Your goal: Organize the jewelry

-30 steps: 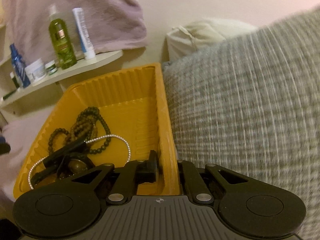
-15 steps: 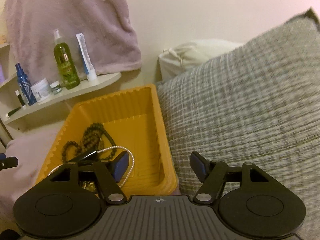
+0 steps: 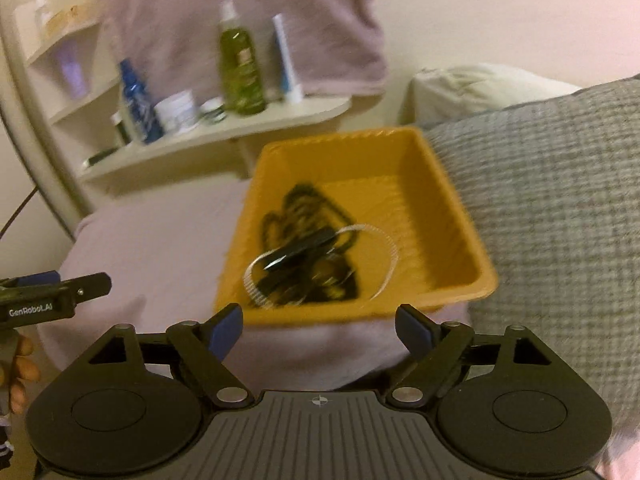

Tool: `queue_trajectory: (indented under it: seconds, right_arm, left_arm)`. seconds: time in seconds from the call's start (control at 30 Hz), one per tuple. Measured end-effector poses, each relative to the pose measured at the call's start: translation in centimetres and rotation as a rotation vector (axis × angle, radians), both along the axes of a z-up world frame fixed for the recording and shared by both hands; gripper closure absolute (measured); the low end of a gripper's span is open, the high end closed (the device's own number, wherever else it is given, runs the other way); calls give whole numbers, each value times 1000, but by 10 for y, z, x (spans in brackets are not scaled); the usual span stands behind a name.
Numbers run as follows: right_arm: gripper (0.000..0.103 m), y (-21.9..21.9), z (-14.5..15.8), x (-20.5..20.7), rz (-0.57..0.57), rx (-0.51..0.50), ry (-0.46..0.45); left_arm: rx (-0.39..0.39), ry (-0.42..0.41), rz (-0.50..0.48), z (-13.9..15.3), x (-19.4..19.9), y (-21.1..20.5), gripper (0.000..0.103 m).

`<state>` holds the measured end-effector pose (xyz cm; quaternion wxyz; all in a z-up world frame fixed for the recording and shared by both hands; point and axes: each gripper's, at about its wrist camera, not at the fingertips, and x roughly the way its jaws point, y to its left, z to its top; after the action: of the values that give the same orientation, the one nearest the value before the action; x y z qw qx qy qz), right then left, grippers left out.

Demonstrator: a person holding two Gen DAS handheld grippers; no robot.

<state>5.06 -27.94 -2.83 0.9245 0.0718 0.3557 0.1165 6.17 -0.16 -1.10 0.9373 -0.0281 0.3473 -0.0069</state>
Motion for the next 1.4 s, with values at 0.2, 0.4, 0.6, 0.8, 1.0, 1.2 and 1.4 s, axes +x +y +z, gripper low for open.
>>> queue_trajectory:
  seconds: [0.2, 0.4, 0.6, 0.8, 1.0, 1.2, 1.4]
  right_arm:
    - [20, 27, -15, -7, 42, -1, 66]
    - [20, 32, -20, -10, 49, 15, 97]
    - [20, 32, -18, -9, 45, 9, 93]
    - [20, 33, -17, -10, 50, 8, 91]
    - [20, 33, -17, -11, 49, 10, 89]
    - [20, 33, -15, -12, 47, 15, 84]
    - [20, 34, -15, -13, 47, 15, 81]
  left_arm:
    - [-12, 46, 44, 2, -29, 2, 1]
    - [-20, 85, 74, 0, -41, 1, 1]
    - [17, 81, 68, 1, -46, -7, 1]
    - [21, 80, 64, 2, -46, -10, 1]
    - [21, 81, 61, 2, -46, -10, 1]
    - [20, 78, 60, 3, -46, -10, 1]
    - [18, 77, 58, 3, -46, -10, 1]
